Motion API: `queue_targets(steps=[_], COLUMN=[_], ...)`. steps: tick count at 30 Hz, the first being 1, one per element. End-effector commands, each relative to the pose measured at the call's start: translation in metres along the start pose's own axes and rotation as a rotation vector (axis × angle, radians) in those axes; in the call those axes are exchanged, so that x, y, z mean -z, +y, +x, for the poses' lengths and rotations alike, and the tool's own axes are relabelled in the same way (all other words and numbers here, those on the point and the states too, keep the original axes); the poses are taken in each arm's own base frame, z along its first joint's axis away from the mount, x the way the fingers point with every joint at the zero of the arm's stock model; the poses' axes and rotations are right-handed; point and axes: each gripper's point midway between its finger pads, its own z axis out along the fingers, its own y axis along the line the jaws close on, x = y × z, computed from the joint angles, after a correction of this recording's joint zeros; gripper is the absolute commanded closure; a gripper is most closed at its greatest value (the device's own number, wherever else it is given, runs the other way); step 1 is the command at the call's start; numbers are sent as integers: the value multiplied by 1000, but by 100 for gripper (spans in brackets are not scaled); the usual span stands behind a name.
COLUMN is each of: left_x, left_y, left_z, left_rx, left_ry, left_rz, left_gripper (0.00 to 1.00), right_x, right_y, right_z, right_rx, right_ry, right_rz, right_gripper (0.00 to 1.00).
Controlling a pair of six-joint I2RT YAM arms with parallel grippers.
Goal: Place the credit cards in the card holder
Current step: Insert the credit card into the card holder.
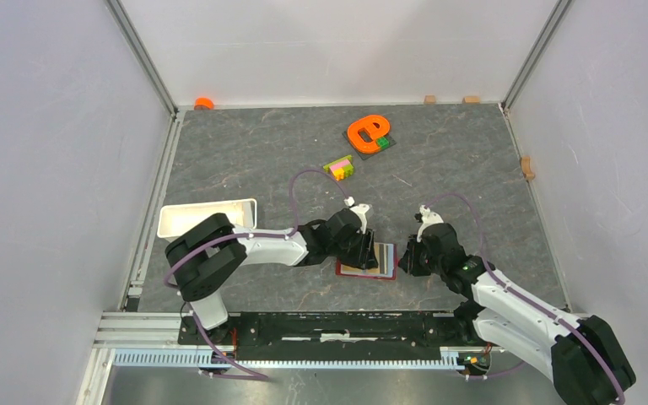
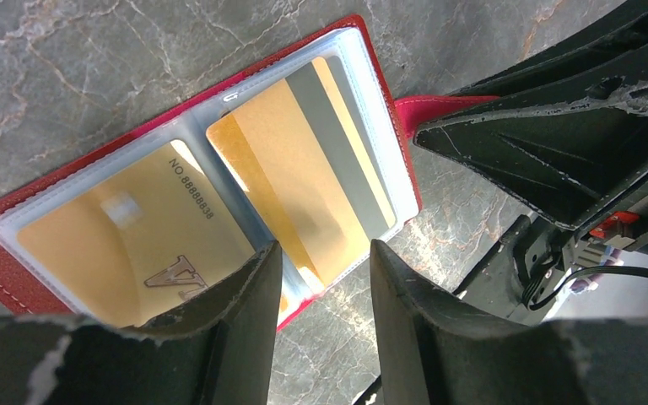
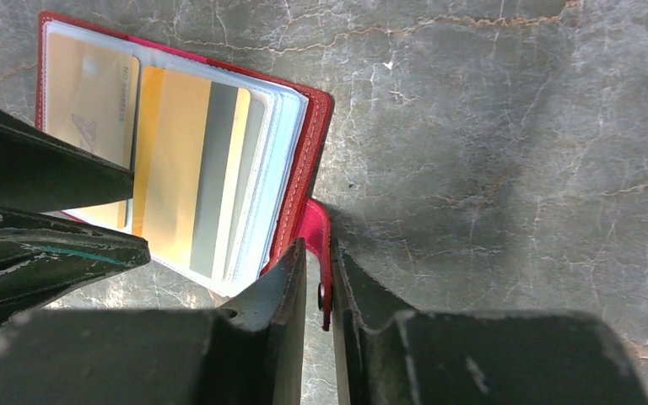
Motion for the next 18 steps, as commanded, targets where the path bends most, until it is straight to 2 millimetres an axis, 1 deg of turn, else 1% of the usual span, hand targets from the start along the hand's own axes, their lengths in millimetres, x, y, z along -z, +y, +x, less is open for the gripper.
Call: queue_targets(steps=[1, 6, 12, 18], left_x=[-5, -8, -9, -12], left_y=[-4, 2, 6, 5], left_z=[-18, -21, -26, -30], left_rx=[-100, -97, -103, -124], left_ry=[-56, -63, -72, -80], left_rz=[-7, -46, -80, -84], left_gripper=[49, 46, 41, 40], right_x=[5, 3, -1, -2], right_y=[-1, -1, -4, -4], right_z=[-12, -10, -4, -2], right_rx=[18, 13, 14, 8], right_ry=[-26, -26, -9, -6], right_rz=[33, 27, 28, 23], right_gripper=[79, 78, 85, 95])
